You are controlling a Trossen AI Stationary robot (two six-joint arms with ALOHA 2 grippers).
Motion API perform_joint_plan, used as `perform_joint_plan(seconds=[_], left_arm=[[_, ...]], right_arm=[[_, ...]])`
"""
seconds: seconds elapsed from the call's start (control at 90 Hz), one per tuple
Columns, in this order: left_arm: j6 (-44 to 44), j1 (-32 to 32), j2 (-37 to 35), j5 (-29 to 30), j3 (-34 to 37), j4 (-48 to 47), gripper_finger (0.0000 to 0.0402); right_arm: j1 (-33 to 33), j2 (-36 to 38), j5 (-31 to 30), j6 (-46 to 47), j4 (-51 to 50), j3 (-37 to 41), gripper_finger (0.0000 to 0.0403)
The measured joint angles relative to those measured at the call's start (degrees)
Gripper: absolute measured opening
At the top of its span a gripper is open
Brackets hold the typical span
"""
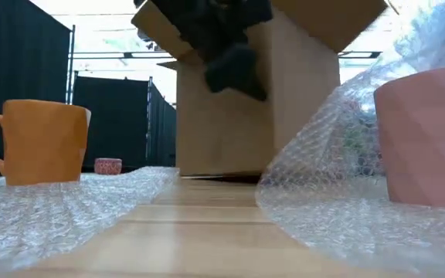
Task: Wrap mug
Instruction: Wrap the pink mug in the bubble wrap
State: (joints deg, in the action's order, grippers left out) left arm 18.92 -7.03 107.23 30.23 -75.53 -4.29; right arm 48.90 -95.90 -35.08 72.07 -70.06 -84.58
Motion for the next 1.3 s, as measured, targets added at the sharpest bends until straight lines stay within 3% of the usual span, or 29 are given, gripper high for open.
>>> perform_joint_plan(seconds=[0.2,0.389,0.744,0.9,1.1,1.3], left_arm=[[0.80,3.66,0.51,-8.12,-0.04,7.83,0.0000],[-0.64,4.75,0.93,-10.45,0.00,7.34,0.0000],[-0.63,-1.71,0.33,-12.49,-2.65,6.89,0.0000],[-1.64,-4.17,0.23,-18.93,-3.32,6.59,0.0000],[-9.66,-6.13,0.23,-32.77,-4.59,7.50,0.0000],[-11.48,-9.36,0.26,-33.73,-4.61,12.26,0.0000]], right_arm=[[0.57,-1.37,0.48,1.55,-0.07,0.00,0.0123],[0.93,-1.37,0.49,2.77,-0.06,0.00,0.0123],[1.09,-1.09,0.64,3.81,-0.07,0.02,0.0123],[1.09,-1.09,0.68,3.77,-0.33,0.02,0.0123],[1.09,-1.09,0.88,3.60,-0.44,0.02,0.0123],[1.08,-1.09,2.26,3.62,-0.44,0.02,0.0123]])
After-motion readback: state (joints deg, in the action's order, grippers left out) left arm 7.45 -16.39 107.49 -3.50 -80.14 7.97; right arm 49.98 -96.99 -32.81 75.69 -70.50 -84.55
